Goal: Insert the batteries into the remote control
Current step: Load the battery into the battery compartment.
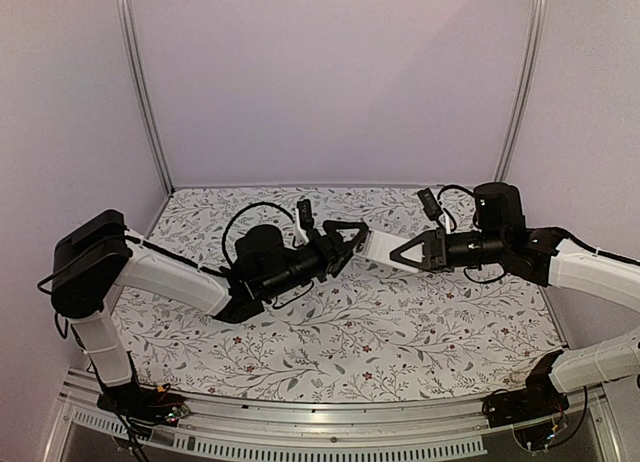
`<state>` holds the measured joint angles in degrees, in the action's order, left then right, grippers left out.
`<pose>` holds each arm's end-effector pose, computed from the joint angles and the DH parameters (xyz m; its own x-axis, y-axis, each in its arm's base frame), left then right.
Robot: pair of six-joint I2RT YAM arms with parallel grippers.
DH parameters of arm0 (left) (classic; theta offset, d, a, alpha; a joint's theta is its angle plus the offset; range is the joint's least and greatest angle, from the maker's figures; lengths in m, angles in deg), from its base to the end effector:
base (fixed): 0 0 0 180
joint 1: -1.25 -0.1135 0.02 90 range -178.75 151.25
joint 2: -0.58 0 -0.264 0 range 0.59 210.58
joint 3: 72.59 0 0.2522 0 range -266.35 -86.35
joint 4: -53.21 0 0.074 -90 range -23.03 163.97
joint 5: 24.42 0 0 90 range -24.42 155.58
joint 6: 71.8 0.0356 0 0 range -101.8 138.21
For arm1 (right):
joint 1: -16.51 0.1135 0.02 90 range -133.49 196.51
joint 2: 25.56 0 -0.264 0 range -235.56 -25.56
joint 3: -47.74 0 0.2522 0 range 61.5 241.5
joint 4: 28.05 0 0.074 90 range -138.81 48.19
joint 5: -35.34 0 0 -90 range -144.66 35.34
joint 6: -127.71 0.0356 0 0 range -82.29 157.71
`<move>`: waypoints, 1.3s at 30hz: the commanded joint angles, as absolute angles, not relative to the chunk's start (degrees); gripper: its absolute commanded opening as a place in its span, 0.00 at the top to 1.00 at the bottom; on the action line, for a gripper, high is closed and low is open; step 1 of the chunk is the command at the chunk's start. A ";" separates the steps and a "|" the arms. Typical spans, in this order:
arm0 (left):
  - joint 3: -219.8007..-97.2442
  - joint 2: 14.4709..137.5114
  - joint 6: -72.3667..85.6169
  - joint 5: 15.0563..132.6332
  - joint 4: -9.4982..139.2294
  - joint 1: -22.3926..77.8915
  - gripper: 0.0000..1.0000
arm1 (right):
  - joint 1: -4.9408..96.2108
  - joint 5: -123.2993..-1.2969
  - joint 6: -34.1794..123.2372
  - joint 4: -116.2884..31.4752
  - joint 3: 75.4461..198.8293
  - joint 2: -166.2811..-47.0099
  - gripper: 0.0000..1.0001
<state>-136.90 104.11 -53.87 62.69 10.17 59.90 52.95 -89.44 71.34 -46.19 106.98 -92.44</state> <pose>0.2026 -0.3291 0.2180 -0.7759 -0.5528 -0.3040 0.2875 0.1191 -0.9504 0.1965 0.1703 0.2779 -0.7904 -0.0181 -0.6124 -0.5565 0.4392 0.7053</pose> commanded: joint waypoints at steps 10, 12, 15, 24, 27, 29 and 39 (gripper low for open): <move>-139.19 105.25 -53.81 61.66 10.72 59.35 0.35 | 53.78 -88.17 69.11 -48.09 109.05 -92.54 1.00; -139.41 105.18 -53.61 61.72 11.08 59.43 0.37 | 53.83 -87.94 69.02 -48.27 109.05 -92.45 1.00; -139.61 105.44 -53.75 61.85 11.28 59.44 0.37 | 53.85 -87.70 68.97 -48.46 109.22 -92.30 1.00; -138.84 106.67 -55.84 61.70 10.79 59.63 0.33 | 53.86 -87.09 68.66 -48.34 109.58 -91.49 1.00; -138.82 106.66 -55.89 61.80 10.56 59.61 0.33 | 53.85 -87.23 68.73 -48.33 109.50 -91.44 1.00; -138.87 106.65 -55.97 61.83 10.50 59.64 0.33 | 53.86 -87.26 68.58 -48.33 109.42 -91.56 1.00; -138.59 106.89 -56.46 61.80 9.65 59.61 0.47 | 53.86 -87.53 68.48 -48.21 109.39 -91.14 1.00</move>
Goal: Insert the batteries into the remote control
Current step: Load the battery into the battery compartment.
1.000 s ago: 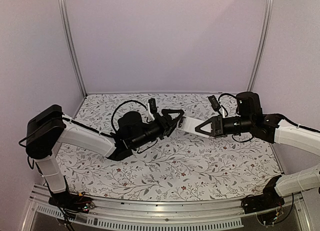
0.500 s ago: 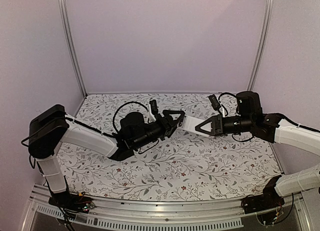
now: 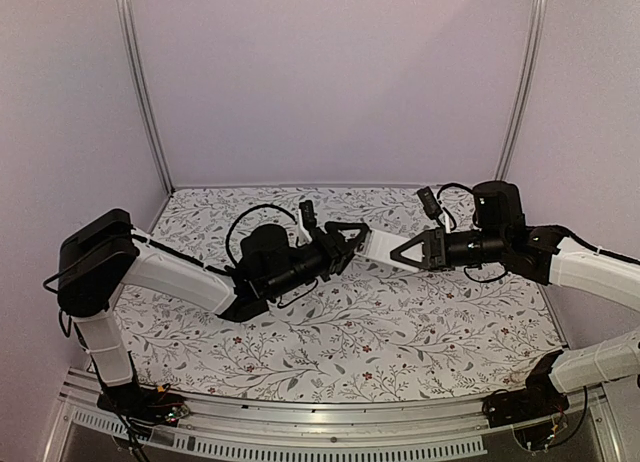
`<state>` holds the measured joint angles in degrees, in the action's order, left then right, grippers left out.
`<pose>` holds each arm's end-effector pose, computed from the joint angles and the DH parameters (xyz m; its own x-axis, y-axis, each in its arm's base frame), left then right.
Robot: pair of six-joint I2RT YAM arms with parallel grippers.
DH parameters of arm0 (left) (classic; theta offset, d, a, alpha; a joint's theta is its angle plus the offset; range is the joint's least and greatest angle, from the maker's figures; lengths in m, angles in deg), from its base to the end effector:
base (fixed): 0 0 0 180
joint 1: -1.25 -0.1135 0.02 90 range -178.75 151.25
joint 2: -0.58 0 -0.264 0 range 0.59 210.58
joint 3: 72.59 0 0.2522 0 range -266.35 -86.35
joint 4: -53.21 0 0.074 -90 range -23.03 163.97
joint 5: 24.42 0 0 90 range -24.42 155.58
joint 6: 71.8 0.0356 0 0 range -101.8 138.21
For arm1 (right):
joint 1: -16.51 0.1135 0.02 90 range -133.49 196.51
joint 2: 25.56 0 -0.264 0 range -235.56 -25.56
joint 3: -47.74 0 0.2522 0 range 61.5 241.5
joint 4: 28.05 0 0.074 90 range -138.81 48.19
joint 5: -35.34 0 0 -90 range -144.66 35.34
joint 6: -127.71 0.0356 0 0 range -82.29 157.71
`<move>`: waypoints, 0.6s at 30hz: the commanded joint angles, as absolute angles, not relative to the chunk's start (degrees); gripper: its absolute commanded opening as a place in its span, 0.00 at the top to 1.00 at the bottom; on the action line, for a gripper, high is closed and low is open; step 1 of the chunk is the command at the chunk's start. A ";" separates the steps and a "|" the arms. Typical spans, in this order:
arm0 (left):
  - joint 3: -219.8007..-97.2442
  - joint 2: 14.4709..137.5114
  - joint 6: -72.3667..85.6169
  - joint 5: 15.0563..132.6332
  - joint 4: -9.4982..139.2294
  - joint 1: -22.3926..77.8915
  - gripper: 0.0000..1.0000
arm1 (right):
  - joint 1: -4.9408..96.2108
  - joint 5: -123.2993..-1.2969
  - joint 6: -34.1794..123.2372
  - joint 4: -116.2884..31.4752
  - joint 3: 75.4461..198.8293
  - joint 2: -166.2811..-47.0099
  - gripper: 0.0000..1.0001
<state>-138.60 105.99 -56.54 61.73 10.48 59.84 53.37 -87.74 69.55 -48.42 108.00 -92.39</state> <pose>0.2076 -0.3353 0.2143 -0.7798 -0.5699 -0.2590 0.2441 0.1041 -0.9641 0.1958 0.1711 0.2803 -0.7785 -0.0312 -0.6269 -0.5665 0.4649 0.6804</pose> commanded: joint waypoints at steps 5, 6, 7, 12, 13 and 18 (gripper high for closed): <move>-138.28 107.28 -56.68 61.91 8.56 59.58 0.51 | 53.83 -89.08 68.97 -45.87 108.86 -90.71 1.00; -138.30 107.32 -56.74 61.94 8.48 59.65 0.52 | 53.86 -89.37 69.13 -45.21 108.69 -90.48 1.00; -138.30 107.34 -56.70 62.04 8.52 59.66 0.53 | 53.78 -89.82 69.50 -44.37 108.51 -90.31 1.00; -138.08 107.37 -56.33 62.33 7.74 59.59 0.60 | 53.79 -92.65 72.13 -39.16 107.57 -89.53 1.00; -137.92 107.36 -56.38 62.30 7.47 59.53 0.63 | 53.85 -92.99 72.42 -38.55 107.44 -89.40 1.00; -137.92 107.24 -55.97 62.95 6.59 59.54 0.66 | 53.83 -93.93 73.88 -36.19 106.93 -88.05 1.00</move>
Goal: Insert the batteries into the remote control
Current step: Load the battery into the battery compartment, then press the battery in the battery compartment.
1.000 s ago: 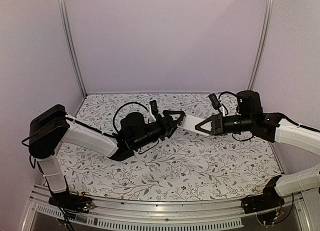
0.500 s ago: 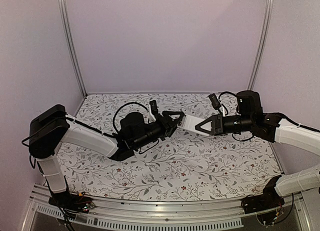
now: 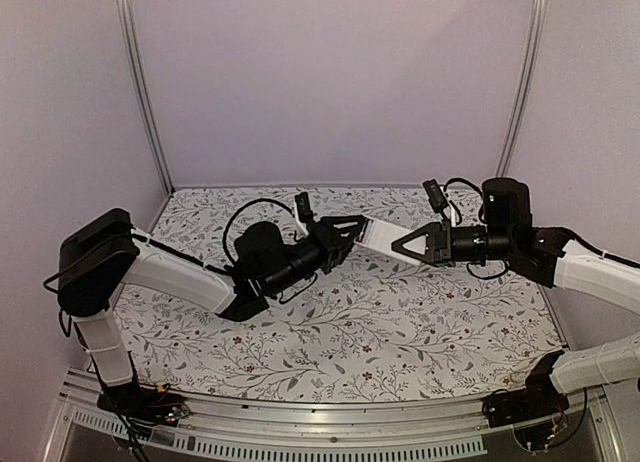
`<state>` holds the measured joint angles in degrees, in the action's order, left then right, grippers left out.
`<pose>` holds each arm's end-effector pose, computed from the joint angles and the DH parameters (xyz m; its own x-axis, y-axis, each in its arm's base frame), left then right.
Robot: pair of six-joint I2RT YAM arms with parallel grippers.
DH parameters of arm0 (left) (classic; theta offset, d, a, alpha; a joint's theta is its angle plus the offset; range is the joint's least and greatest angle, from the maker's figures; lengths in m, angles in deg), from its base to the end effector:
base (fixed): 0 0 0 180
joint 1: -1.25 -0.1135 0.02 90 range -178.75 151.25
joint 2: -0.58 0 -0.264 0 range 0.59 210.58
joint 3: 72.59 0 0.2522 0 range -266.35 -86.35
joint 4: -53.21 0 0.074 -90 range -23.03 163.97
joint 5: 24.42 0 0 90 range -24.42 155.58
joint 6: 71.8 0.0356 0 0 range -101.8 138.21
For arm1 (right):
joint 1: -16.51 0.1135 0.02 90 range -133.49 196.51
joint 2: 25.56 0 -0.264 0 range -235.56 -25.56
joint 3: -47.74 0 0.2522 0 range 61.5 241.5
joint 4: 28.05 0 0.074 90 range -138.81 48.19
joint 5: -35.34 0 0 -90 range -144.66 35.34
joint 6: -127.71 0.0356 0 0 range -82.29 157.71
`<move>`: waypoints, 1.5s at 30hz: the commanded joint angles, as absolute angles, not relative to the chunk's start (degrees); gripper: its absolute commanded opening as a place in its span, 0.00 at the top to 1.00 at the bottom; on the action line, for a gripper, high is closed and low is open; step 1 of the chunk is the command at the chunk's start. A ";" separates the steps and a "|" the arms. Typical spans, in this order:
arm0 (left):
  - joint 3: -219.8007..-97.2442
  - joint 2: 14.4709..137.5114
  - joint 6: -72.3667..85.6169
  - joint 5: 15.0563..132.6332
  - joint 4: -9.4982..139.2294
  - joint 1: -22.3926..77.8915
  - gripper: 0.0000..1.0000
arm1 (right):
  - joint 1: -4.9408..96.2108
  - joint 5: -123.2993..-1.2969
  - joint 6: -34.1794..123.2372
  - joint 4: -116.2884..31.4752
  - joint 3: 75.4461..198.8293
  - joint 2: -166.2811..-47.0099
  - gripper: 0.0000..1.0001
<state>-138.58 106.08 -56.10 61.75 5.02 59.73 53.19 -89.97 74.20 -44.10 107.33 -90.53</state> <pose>0.2077 -0.3341 0.2240 -0.7642 -0.5912 -0.2578 0.2968 0.0325 -0.9544 0.1925 0.1690 0.2914 -0.7821 0.0226 -0.6228 -0.5646 0.3976 0.7233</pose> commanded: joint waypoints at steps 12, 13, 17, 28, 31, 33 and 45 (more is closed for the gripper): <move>-137.35 96.84 -40.28 63.29 16.09 58.47 0.37 | 52.36 -92.86 73.25 -40.78 105.68 -88.23 1.00; -137.38 95.17 -37.39 64.00 17.86 58.03 0.34 | 52.21 -92.89 72.67 -41.68 105.58 -88.10 1.00; -140.11 90.33 -25.52 70.44 29.62 56.58 0.34 | 52.02 -94.48 70.34 -45.34 105.84 -87.79 1.00; -147.06 85.44 -7.09 81.77 59.19 56.45 0.36 | 52.04 -102.22 64.55 -49.61 107.76 -86.84 1.00; -146.85 85.36 -7.24 83.42 60.19 56.51 0.42 | 52.03 -103.50 64.13 -49.76 108.36 -87.08 1.00; -146.90 85.64 -7.74 83.85 60.43 56.53 0.45 | 52.10 -104.13 63.80 -49.79 108.60 -87.32 1.00; -148.04 87.34 -8.71 84.86 60.96 57.04 0.51 | 52.80 -104.83 63.47 -49.83 109.68 -88.74 1.00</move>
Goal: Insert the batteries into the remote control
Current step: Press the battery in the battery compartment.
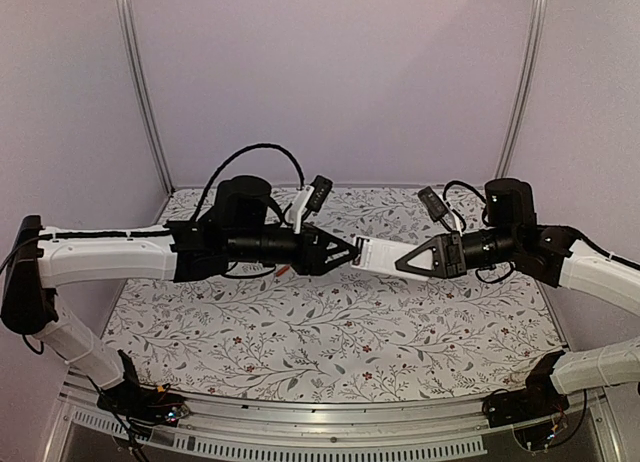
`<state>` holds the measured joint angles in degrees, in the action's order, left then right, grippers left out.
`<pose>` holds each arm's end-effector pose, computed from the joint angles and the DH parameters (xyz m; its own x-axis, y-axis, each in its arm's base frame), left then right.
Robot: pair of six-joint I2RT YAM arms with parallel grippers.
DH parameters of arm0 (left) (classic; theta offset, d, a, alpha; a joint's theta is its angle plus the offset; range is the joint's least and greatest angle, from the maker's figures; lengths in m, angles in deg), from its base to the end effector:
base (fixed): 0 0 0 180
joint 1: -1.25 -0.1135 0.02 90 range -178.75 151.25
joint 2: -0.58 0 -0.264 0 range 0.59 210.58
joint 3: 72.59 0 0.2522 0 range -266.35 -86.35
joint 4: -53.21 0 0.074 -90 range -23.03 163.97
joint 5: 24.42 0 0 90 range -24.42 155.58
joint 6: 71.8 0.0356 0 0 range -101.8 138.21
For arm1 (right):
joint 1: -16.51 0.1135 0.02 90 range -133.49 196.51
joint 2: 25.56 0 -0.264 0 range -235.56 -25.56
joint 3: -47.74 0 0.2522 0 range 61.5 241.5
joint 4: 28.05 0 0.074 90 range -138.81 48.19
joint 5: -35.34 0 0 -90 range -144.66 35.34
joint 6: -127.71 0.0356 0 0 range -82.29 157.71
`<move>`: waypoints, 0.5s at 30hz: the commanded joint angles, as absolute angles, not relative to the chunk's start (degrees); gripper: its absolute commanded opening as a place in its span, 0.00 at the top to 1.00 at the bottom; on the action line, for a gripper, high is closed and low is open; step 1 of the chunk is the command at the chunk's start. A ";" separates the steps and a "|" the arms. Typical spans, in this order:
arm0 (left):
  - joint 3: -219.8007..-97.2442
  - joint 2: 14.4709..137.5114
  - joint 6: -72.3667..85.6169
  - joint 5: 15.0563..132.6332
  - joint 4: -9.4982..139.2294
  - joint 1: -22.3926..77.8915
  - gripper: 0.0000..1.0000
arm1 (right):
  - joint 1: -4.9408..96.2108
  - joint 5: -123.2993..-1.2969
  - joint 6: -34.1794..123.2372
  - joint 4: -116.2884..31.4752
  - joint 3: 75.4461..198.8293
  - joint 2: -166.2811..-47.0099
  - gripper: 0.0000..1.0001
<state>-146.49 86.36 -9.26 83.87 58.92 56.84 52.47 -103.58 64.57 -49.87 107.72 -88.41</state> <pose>0.1886 -0.2952 0.2923 -0.5907 0.0876 -0.8021 0.7663 0.3721 -0.5237 0.1784 0.1626 0.2951 -0.7264 -0.1602 -0.6683 -0.6860 0.2265 0.6914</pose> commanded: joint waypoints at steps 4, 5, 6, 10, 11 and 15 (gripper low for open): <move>-148.05 87.92 -9.24 85.24 60.61 57.15 0.52 | 52.85 -105.10 63.38 -49.86 109.76 -89.07 1.00; -147.95 88.04 -9.54 84.84 60.56 57.19 0.56 | 52.85 -105.18 63.30 -49.87 109.76 -89.10 1.00; -148.01 88.20 -9.63 84.35 60.64 57.09 0.59 | 52.82 -105.31 63.25 -49.82 109.76 -89.11 1.00; -149.19 88.65 -8.79 82.28 63.78 56.80 0.62 | 52.89 -105.46 62.98 -50.06 109.67 -89.06 1.00; -149.46 88.65 -8.39 81.61 64.65 56.80 0.62 | 52.86 -105.32 62.95 -50.19 109.67 -88.99 1.00; -151.16 88.75 -5.69 78.16 70.59 56.73 0.64 | 52.82 -105.04 62.94 -50.48 109.67 -88.91 1.00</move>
<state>-148.90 87.74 -8.82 83.23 62.48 57.04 52.50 -103.78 63.84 -51.02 108.05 -89.07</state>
